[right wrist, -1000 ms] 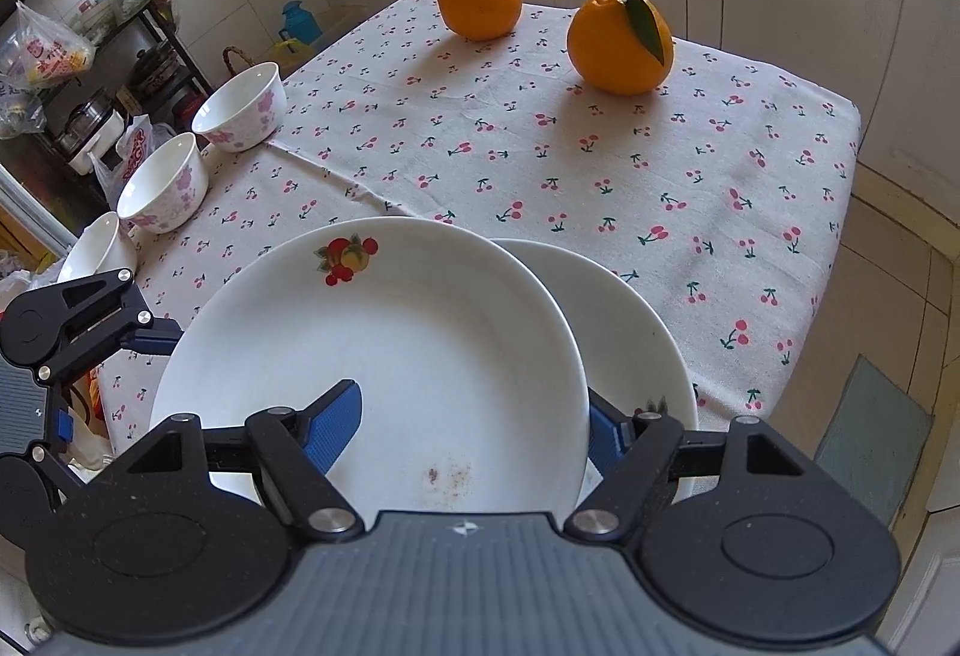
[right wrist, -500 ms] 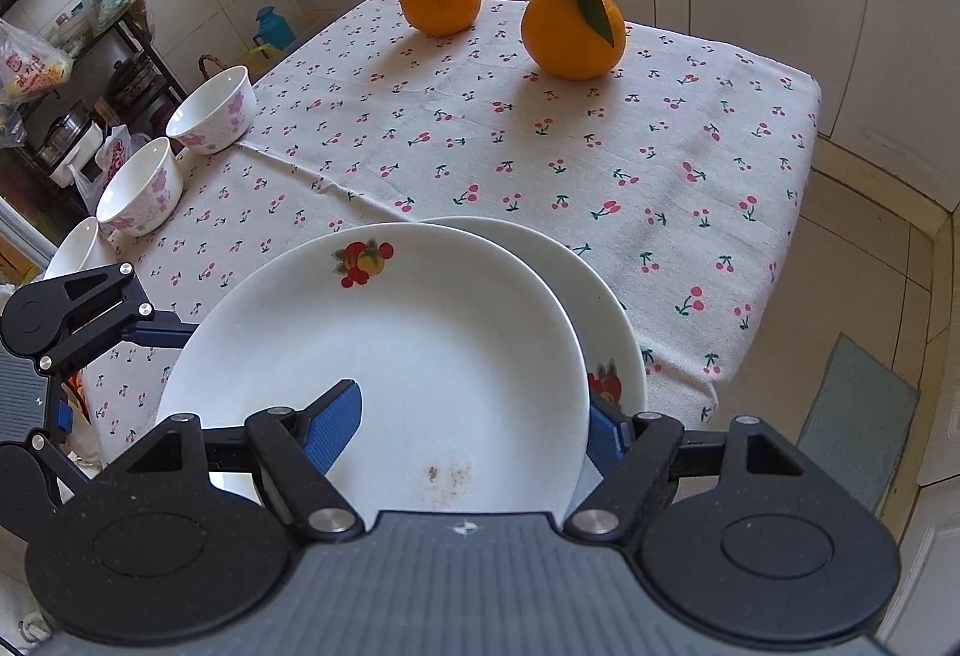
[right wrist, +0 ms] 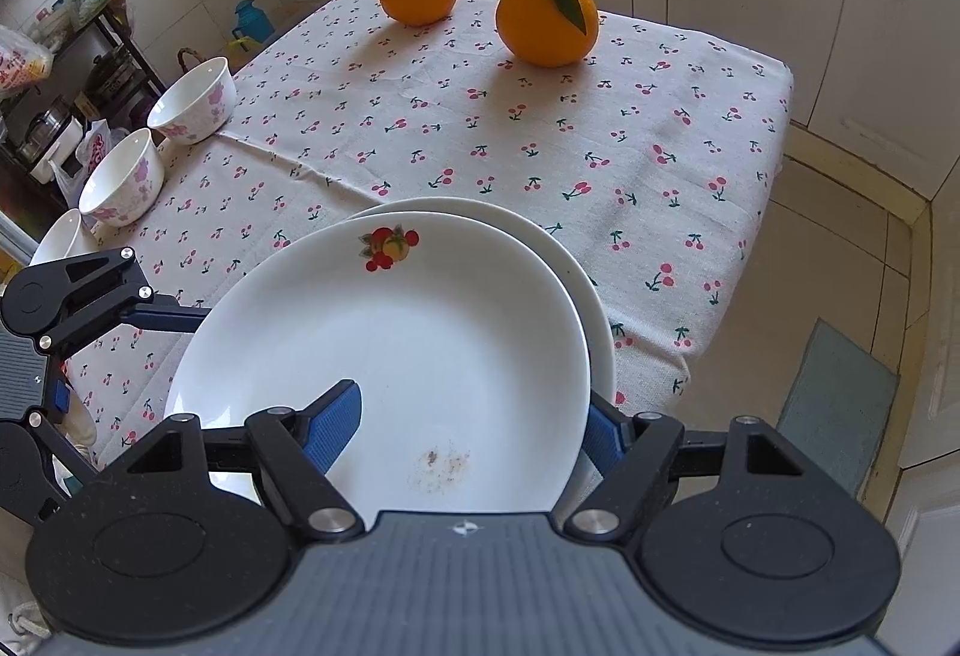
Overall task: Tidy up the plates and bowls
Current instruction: 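Lower the held plate onto the plate stack with the right tool, then open the right tool and withdraw it from the plate stack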
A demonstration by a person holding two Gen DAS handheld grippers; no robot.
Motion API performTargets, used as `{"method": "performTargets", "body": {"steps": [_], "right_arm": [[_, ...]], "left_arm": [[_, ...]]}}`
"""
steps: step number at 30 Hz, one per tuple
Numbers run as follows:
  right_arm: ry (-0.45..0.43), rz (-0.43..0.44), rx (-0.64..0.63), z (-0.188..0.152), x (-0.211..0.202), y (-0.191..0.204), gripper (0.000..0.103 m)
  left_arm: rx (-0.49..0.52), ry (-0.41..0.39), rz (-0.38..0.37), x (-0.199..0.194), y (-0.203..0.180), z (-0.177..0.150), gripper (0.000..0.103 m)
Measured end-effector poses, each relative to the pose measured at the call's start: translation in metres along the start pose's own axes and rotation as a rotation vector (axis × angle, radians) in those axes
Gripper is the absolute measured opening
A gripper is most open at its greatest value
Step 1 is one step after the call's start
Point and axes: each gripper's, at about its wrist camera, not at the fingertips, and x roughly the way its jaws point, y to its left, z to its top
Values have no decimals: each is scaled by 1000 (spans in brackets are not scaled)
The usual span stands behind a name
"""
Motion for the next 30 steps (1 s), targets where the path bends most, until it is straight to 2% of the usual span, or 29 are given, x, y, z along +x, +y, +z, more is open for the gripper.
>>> {"method": "performTargets", "body": {"steps": [13,18,21,24,28,30], "right_arm": [[16,-75,-14,-5,-6,8,85],[35,-121,-22,-10,-2,13,92],[10,-116,-20,-14,-5,18,97],[-30,-150,-22,-16,-13,28,102],[-77,-219,-38,-18,-23,50,103],[-101,-241,-34,-20,-26,62,103]], "left_arm": [[4,-19,-7,0,2,-2,81],[6,-48,-7,-7,1,-4,90],[3,-67,-13,-12,2,-4,91],[4,-81,-6,-16,2,-5,91],[-5,-106,7,-27,3,-8,91],[-11,-118,16,-32,5,-9,95]]}}
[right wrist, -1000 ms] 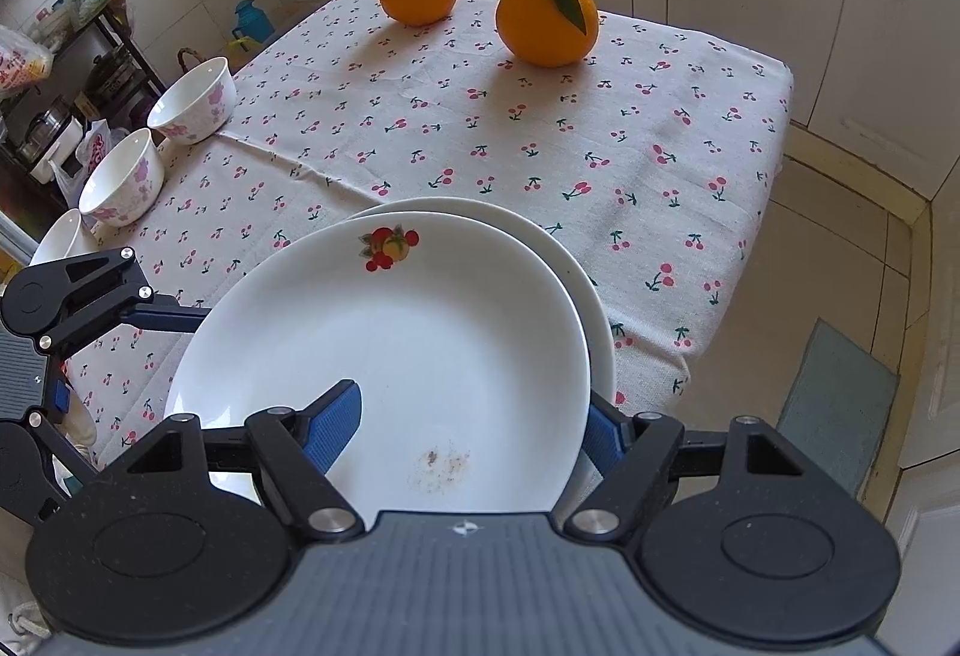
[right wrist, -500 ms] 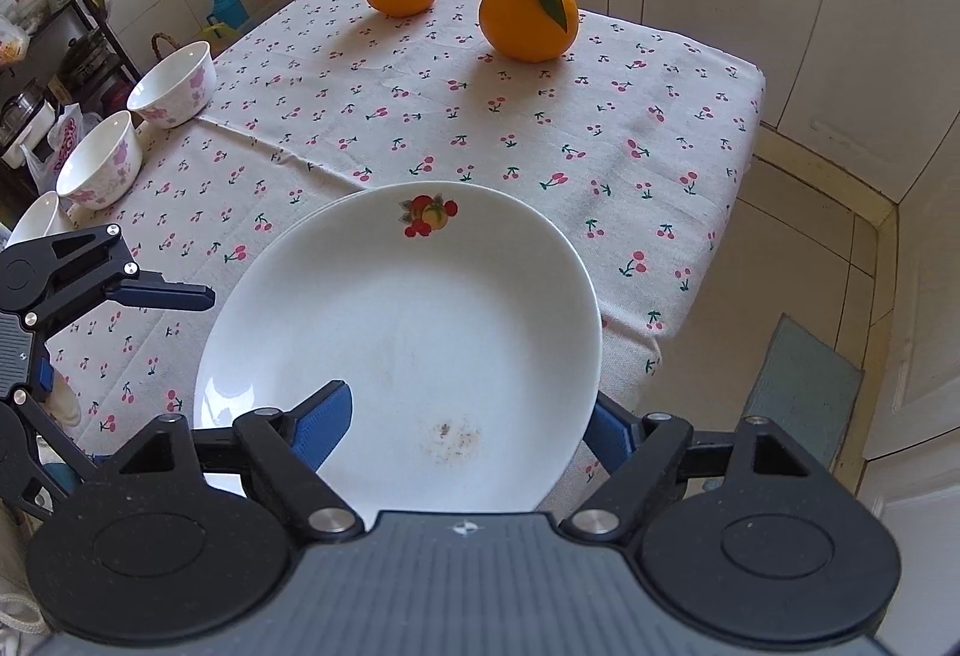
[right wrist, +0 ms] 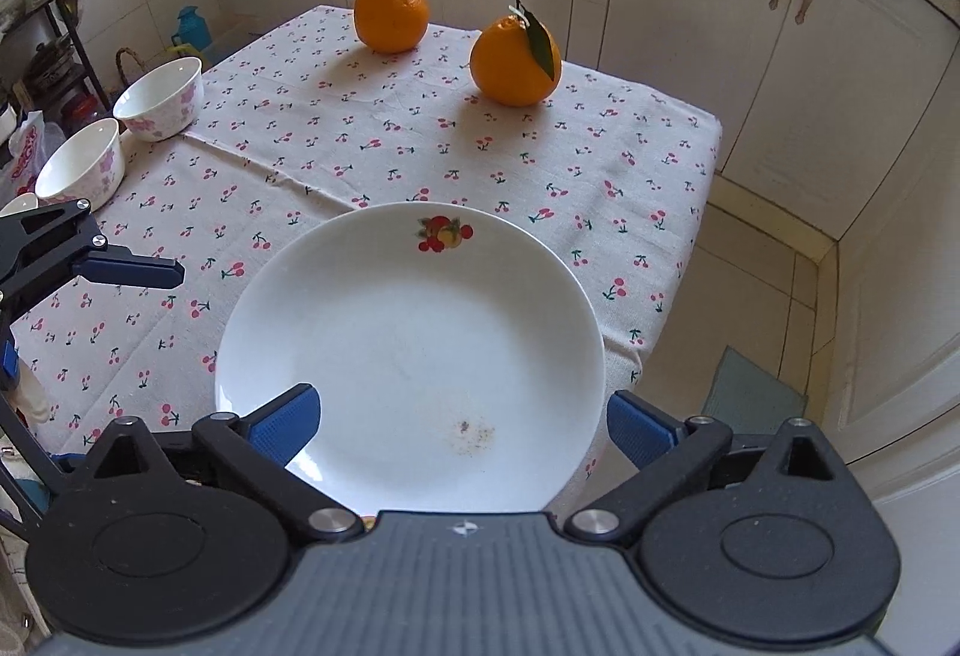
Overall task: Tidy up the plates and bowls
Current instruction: 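Open the right tool and withdraw it from the plate stack, then move the right tool to a white pink-flowered bowl and grasp its rim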
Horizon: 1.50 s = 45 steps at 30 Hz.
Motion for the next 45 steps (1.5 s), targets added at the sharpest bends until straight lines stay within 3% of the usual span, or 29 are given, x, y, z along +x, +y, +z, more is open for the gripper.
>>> {"method": "performTargets", "body": {"steps": [9,16,23,31,45], "right_arm": [[-158,-120,106,-11,-9,66,103],[-213,-97,110,-16,1,128,103],[-217,-102,15,-7,12,181,103],[-222,-25,-77,6,25,231,103],[-228,217,-230,48,40,308,103]], "left_arm": [[-14,-52,73,-40,18,-11,96],[-61,-42,157,-79,39,-38,96],[-90,-44,238,-123,56,-68,97],[-103,-18,343,-167,83,-101,97],[-199,35,413,-203,128,-162,97]]}}
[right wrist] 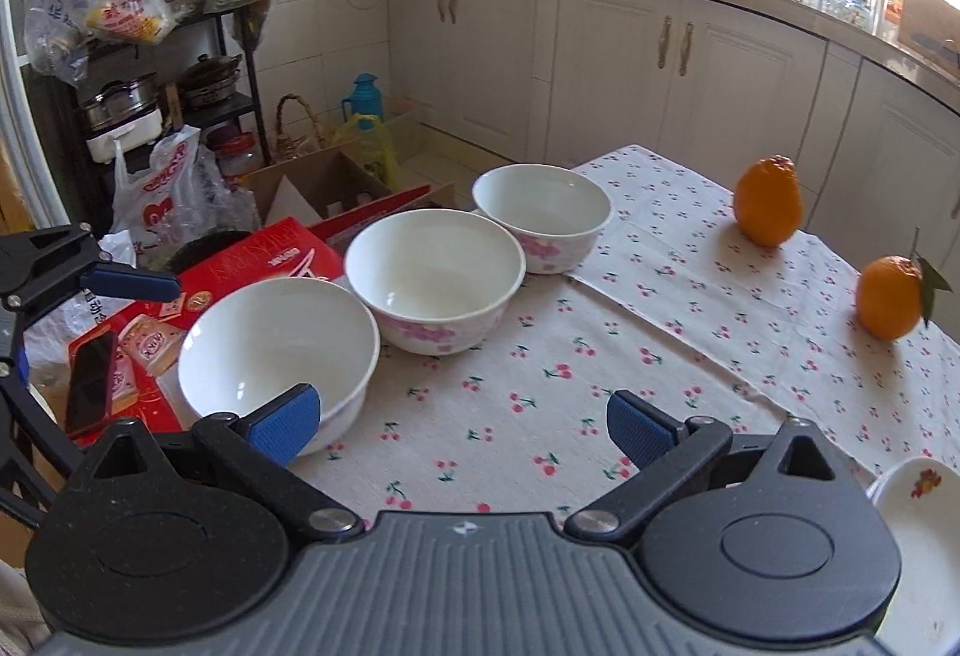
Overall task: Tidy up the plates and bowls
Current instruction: 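Move the right tool to a white pink-flowered bowl and grasp its rim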
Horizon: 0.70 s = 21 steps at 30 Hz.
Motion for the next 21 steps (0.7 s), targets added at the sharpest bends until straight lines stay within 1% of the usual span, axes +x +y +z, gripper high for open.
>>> {"method": "performTargets", "body": {"steps": [3,10,14,17,21], "right_arm": [[16,57,0,6,13,8,103],[62,135,14,13,38,19,103],[85,136,-10,15,47,27,103],[87,158,-9,16,50,27,103],[90,181,-7,18,55,27,103]], "left_arm": [[-13,12,-11,8,6,-6,97],[-12,16,-54,24,11,-12,96],[-10,8,-65,27,13,-13,96],[-1,12,-73,29,12,-15,96],[5,14,-63,30,12,-16,96]]}}
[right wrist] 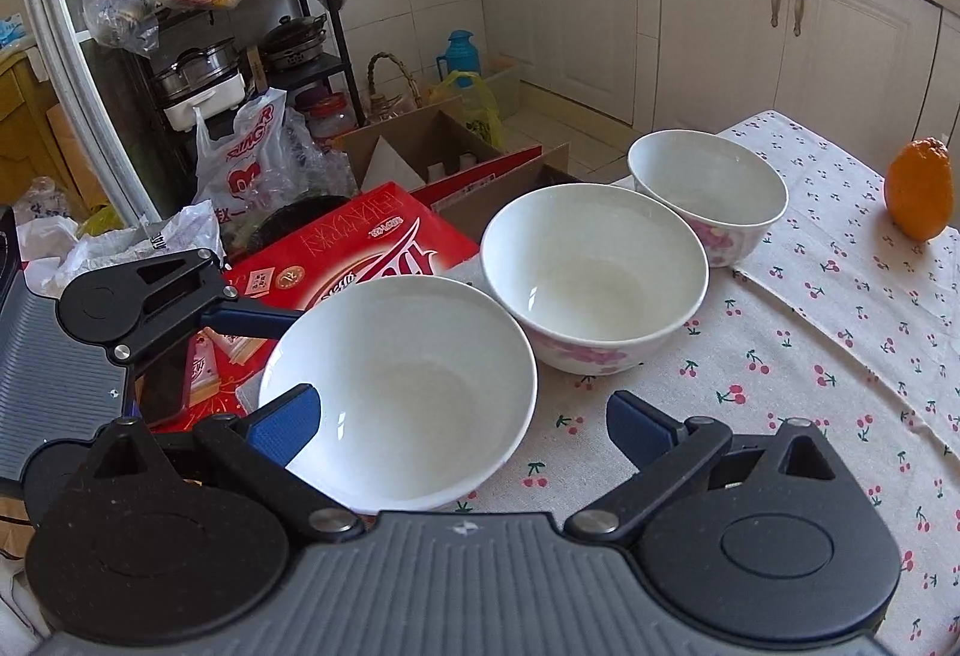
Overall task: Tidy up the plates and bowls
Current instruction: 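Move the right tool to a white pink-flowered bowl and grasp its rim, then lift the bowl and carry it toward the plate stack with the right tool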
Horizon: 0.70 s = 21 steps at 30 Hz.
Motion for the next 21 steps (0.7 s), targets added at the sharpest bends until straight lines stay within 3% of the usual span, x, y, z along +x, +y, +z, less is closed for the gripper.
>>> {"method": "performTargets", "body": {"steps": [6,16,21], "right_arm": [[0,54,6,2,7,-2,99],[19,90,51,2,15,-6,79],[12,105,74,-1,13,-7,75]], "left_arm": [[-8,-11,1,0,3,0,96],[-24,-18,-27,0,2,0,85],[-27,-18,-29,0,2,0,85]]}}
